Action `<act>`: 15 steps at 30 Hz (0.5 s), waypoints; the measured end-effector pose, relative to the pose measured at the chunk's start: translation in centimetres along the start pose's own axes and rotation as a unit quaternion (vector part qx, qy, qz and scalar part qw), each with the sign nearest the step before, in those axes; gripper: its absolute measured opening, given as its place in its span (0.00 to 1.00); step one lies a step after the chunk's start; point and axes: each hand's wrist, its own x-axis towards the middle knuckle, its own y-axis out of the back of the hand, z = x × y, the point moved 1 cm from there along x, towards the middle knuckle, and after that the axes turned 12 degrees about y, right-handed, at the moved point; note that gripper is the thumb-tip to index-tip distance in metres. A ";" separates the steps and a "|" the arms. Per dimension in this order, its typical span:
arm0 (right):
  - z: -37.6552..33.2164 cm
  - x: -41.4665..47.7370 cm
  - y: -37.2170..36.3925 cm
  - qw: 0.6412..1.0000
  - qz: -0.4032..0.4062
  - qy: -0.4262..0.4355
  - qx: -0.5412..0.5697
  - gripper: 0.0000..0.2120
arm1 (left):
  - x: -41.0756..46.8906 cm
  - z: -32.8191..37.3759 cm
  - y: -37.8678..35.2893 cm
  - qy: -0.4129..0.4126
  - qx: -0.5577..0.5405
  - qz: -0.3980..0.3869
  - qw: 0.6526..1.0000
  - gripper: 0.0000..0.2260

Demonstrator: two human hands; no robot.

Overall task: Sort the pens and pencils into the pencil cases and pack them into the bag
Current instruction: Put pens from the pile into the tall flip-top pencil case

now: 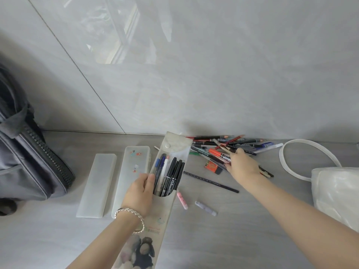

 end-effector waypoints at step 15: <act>-8.5 -9.2 5.9 0.722 0.119 0.038 0.680 0.08 | -2.1 1.0 -2.1 -0.043 0.016 -0.029 0.999 0.15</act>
